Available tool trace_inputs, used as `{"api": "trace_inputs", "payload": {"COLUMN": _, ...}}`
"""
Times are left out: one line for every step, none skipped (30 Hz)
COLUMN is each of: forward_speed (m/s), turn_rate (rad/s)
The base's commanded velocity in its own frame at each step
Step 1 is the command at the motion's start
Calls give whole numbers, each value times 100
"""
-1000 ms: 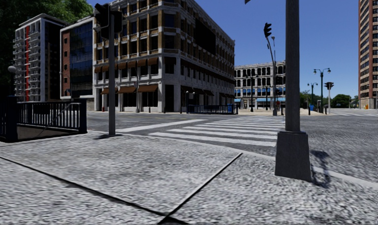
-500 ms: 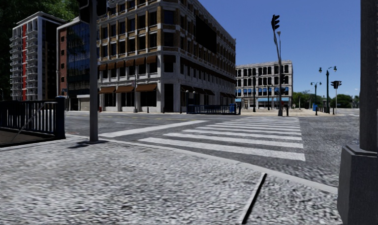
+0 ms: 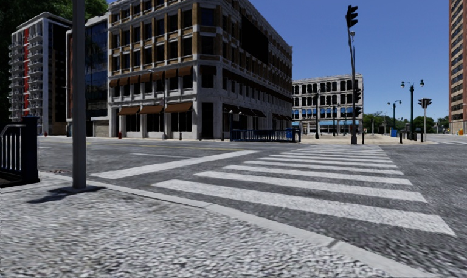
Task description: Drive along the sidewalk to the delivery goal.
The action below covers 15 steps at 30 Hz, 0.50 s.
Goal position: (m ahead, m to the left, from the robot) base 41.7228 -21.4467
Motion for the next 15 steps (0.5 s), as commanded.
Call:
{"api": "trace_inputs", "payload": {"forward_speed": 200, "turn_rate": -12}}
{"api": "trace_inputs", "payload": {"forward_speed": 200, "turn_rate": -20}}
{"api": "trace_inputs", "payload": {"forward_speed": 200, "turn_rate": -28}}
{"api": "trace_inputs", "payload": {"forward_speed": 200, "turn_rate": -28}}
{"api": "trace_inputs", "payload": {"forward_speed": 200, "turn_rate": -32}}
{"api": "trace_inputs", "payload": {"forward_speed": 200, "turn_rate": -33}}
{"api": "trace_inputs", "payload": {"forward_speed": 200, "turn_rate": -33}}
{"api": "trace_inputs", "payload": {"forward_speed": 200, "turn_rate": -33}}
{"api": "trace_inputs", "payload": {"forward_speed": 200, "turn_rate": -33}}
{"api": "trace_inputs", "payload": {"forward_speed": 200, "turn_rate": -36}}
{"api": "trace_inputs", "payload": {"forward_speed": 197, "turn_rate": -37}}
{"api": "trace_inputs", "payload": {"forward_speed": 190, "turn_rate": -38}}
{"api": "trace_inputs", "payload": {"forward_speed": 185, "turn_rate": -39}}
{"api": "trace_inputs", "payload": {"forward_speed": 185, "turn_rate": -39}}
{"api": "trace_inputs", "payload": {"forward_speed": 181, "turn_rate": -41}}
